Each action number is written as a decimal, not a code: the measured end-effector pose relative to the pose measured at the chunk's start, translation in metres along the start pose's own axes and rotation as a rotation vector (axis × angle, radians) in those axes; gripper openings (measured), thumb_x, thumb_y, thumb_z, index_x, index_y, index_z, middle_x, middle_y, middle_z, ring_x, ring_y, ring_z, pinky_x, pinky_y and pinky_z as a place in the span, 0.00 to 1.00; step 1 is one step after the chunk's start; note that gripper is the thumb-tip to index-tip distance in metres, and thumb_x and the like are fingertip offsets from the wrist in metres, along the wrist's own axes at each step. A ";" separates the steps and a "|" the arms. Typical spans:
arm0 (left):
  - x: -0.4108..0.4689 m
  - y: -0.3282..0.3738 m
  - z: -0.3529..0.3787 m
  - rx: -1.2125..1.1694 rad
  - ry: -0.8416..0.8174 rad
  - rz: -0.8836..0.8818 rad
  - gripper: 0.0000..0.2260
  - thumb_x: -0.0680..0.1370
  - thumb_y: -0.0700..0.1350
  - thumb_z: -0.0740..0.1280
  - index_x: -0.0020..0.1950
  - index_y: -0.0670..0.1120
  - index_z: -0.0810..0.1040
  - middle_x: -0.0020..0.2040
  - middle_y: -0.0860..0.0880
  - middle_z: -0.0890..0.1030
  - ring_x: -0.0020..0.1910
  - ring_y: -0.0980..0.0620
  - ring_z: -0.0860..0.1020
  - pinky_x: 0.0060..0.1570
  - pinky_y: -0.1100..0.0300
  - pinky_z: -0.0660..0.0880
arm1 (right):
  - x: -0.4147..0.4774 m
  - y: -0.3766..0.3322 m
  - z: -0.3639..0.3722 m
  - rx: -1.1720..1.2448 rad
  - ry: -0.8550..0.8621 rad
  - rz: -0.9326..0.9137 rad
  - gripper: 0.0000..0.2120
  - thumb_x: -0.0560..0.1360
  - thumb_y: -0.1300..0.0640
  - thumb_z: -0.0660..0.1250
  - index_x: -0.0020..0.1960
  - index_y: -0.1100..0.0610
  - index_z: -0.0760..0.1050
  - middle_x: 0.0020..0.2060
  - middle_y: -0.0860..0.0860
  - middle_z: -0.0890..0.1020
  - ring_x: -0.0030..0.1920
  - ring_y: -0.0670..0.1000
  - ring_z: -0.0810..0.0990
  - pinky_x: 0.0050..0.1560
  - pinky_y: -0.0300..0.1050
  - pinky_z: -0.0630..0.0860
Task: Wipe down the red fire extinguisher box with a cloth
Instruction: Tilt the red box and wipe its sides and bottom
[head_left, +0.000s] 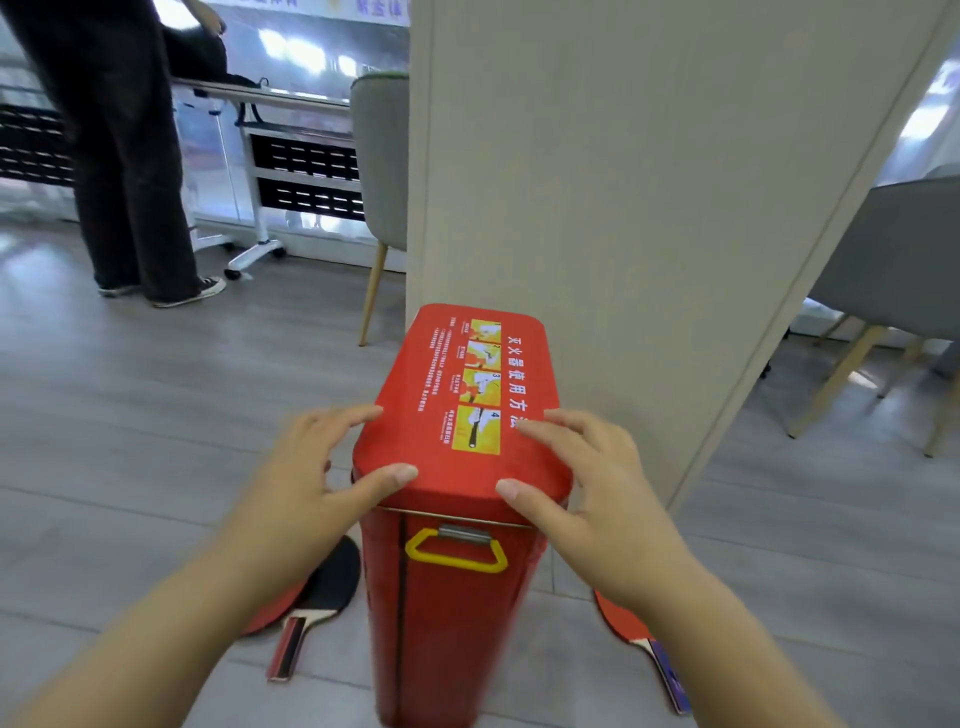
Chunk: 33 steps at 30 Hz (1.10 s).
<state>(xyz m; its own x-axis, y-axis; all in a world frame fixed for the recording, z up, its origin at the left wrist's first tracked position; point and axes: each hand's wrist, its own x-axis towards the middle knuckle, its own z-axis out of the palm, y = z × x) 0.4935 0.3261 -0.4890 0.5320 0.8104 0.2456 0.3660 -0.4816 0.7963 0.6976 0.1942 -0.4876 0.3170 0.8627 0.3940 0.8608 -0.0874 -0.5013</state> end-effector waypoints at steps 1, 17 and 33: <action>0.002 -0.002 0.002 -0.077 -0.035 -0.067 0.30 0.63 0.66 0.68 0.64 0.65 0.68 0.62 0.61 0.70 0.59 0.60 0.71 0.57 0.60 0.70 | -0.001 0.001 0.004 0.032 -0.054 0.057 0.29 0.71 0.31 0.61 0.69 0.42 0.68 0.68 0.40 0.62 0.69 0.40 0.55 0.69 0.37 0.59; -0.002 -0.004 0.023 -0.531 -0.115 -0.071 0.29 0.68 0.52 0.65 0.70 0.58 0.64 0.51 0.59 0.83 0.49 0.61 0.82 0.50 0.64 0.78 | 0.001 0.014 0.040 0.414 0.197 0.155 0.13 0.74 0.47 0.58 0.57 0.44 0.75 0.67 0.41 0.65 0.63 0.28 0.61 0.55 0.19 0.63; -0.018 0.018 0.072 -0.633 -0.251 -0.119 0.19 0.74 0.48 0.64 0.61 0.66 0.68 0.57 0.56 0.81 0.54 0.62 0.80 0.49 0.66 0.78 | -0.007 0.071 -0.013 0.584 0.214 0.243 0.15 0.73 0.54 0.57 0.51 0.47 0.81 0.66 0.43 0.73 0.65 0.40 0.70 0.64 0.49 0.71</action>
<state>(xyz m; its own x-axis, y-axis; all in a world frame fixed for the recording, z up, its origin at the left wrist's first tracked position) 0.5453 0.2783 -0.5186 0.7046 0.7069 0.0621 -0.0429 -0.0450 0.9981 0.7615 0.1758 -0.5157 0.5987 0.7293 0.3311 0.4170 0.0690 -0.9063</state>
